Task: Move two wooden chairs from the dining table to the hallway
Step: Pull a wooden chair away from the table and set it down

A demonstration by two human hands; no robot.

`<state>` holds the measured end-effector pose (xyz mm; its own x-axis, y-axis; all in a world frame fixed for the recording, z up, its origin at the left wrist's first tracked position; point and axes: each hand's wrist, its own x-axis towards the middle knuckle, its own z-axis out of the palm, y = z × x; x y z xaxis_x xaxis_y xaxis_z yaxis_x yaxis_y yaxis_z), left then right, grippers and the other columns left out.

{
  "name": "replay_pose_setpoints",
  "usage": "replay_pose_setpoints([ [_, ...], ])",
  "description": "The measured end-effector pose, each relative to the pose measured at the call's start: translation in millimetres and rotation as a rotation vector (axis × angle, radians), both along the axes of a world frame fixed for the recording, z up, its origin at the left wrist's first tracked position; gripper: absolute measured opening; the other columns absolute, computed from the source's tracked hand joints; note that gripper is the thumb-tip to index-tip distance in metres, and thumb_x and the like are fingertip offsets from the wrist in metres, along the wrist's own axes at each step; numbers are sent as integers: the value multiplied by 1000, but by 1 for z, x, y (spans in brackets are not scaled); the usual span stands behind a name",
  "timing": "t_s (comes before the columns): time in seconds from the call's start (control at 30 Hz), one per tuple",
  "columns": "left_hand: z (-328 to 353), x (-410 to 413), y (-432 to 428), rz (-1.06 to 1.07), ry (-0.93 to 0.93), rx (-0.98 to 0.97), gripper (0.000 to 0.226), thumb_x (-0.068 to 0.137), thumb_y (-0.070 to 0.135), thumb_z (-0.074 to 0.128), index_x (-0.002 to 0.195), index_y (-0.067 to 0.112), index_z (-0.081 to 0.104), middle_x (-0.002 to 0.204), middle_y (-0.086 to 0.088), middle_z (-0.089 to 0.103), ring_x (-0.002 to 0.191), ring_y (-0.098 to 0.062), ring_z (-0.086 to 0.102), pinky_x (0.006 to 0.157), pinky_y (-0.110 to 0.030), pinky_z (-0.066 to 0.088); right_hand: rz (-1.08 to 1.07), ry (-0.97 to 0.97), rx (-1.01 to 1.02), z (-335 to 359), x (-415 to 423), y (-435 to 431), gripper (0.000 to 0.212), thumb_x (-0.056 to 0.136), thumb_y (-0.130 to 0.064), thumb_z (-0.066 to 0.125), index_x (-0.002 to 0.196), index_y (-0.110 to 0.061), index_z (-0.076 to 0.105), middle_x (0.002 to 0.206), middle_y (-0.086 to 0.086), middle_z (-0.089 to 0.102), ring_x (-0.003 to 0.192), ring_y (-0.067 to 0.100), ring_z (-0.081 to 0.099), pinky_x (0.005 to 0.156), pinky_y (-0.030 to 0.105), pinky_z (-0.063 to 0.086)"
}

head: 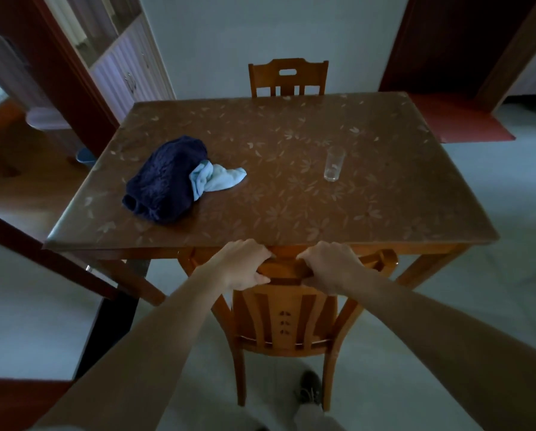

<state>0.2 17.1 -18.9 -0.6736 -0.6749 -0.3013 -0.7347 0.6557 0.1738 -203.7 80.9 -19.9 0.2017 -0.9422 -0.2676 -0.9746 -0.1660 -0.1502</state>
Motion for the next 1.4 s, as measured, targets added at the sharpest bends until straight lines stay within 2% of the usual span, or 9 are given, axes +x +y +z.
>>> replay_pose_setpoints([
  [0.13,17,37,48,-7,-16,59,35,93,44,71,121,23,68,114,-1,71,103,-23,67,89,-37,54,23,27,23,9,37,49,25,87,-47,75,100,-30,63,83,-10,57,83,16,62,73,33,50],
  [0.23,32,63,89,30,16,138,38,92,42,75,124,23,68,118,0,70,105,-18,65,83,-28,47,43,53,39,19,63,90,32,86,-49,75,108,-29,67,86,-8,59,82,16,59,75,33,50],
  [0.3,39,77,117,35,2,140,39,92,41,75,125,21,68,120,-1,70,106,-19,65,82,-27,46,31,54,61,25,77,119,32,84,-50,76,107,-29,67,86,-6,62,83,18,62,77,36,54],
  [0.4,46,91,157,45,-49,107,43,92,44,75,128,21,67,122,-3,70,110,-24,66,94,-37,54,27,36,74,33,96,159,33,84,-49,77,107,-27,67,87,-4,64,85,21,65,81,40,58],
  [0.5,48,113,209,60,-87,108,45,91,45,75,130,23,66,124,-2,69,113,-25,65,97,-42,54,50,27,62,38,120,211,34,85,-49,76,107,-26,65,82,-5,61,82,20,64,79,38,58],
  [0.6,49,143,267,50,-54,130,47,92,51,71,133,28,65,128,-1,69,114,-25,65,94,-37,54,63,28,40,42,147,266,34,86,-49,75,108,-26,64,83,-5,60,83,20,64,76,35,55],
  [0.77,49,194,346,39,-35,94,58,94,56,66,143,27,57,139,-3,63,122,-27,60,90,-32,44,65,40,-14,48,195,344,36,88,-50,72,113,-25,64,87,-4,60,83,20,60,71,33,46],
  [0.93,40,253,411,46,-20,48,60,95,57,64,146,28,54,144,-2,60,127,-28,57,97,-37,47,55,80,-35,45,254,408,37,88,-52,73,112,-25,65,85,-4,61,82,20,61,68,31,43],
  [1.4,2,358,592,-5,-49,25,56,97,53,62,145,26,54,141,-4,62,125,-30,59,99,-42,48,56,66,-47,-10,358,582,34,89,-53,70,111,-27,65,70,-12,46,75,17,57,66,32,43],
])
